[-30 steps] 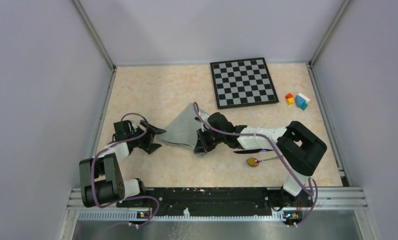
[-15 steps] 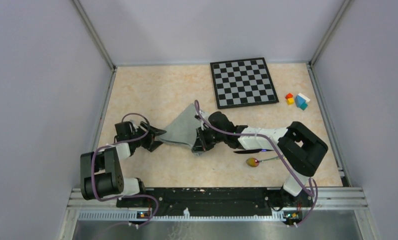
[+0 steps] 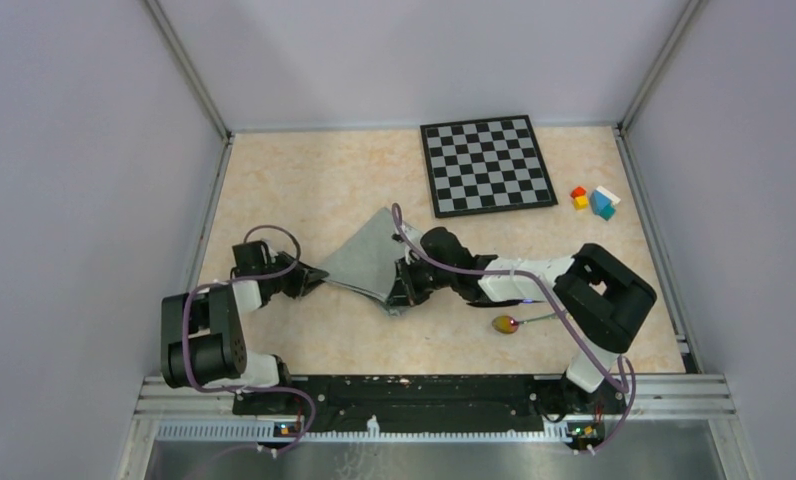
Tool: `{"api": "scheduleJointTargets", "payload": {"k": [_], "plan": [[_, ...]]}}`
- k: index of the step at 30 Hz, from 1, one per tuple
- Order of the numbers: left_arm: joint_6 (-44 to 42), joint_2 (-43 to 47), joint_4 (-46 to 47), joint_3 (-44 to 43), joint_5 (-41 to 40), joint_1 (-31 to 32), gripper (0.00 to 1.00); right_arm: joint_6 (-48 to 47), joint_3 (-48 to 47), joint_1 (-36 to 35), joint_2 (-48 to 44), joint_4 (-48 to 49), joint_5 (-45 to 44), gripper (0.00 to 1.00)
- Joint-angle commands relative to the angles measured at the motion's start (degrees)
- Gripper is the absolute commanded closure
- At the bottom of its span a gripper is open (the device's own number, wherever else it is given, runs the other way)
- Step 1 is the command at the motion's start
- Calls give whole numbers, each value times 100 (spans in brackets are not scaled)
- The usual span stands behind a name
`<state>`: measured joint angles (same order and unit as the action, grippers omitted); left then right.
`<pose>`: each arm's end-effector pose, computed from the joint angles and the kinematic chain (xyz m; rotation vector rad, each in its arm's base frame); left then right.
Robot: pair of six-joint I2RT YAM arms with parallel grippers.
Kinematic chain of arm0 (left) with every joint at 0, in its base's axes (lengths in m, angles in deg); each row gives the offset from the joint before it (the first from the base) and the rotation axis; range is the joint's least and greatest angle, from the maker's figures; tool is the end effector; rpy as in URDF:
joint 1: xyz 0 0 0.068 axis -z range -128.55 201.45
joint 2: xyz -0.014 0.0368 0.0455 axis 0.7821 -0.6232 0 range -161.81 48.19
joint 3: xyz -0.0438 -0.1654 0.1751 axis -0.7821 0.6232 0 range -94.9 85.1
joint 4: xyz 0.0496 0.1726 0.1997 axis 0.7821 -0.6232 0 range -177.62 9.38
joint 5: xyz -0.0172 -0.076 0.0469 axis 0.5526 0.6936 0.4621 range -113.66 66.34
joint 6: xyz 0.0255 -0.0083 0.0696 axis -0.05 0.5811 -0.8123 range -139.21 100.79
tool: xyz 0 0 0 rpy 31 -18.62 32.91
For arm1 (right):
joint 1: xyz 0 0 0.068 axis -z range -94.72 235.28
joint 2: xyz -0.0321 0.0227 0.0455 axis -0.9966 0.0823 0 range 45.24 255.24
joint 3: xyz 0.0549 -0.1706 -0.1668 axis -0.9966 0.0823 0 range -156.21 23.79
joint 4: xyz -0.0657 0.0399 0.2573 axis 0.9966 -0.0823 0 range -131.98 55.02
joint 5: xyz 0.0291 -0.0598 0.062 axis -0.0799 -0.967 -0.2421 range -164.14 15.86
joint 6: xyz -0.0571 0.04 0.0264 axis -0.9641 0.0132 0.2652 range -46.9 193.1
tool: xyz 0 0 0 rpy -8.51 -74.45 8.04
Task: Fold the napkin into a case and place the utensils inside
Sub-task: Pick up the lower triangle-folded napkin from the center of the board.
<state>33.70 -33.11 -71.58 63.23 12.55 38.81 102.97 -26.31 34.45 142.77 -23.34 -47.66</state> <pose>0.2463 0.0173 0.0629 -1.1048 2.2592 -1.0762 0.2130 0.3055 0.1250 -0.7250 2.3211 1.2331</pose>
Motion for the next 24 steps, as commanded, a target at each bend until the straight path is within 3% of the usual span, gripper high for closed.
{"api": "scheduleJointTargets", "payload": {"k": [1,6,17,21,24], "plan": [[-736,117,-833,-623,-574,2,80,55,367,-184,-145,661,359,100],[-1140,470,-1881,-1102,-1071,5,100,383,676,-625,125,1453,573,100],[-1491,1437,-3907,-1934,-2355,9,100,1454,1072,-1078,701,3412,868,100],[-1130,1503,-4067,-2066,-2605,383,100,1609,1101,-1078,775,3522,776,100],[-843,1416,-4078,-2236,-2882,837,100,1420,975,-1087,782,3072,618,100]]}}
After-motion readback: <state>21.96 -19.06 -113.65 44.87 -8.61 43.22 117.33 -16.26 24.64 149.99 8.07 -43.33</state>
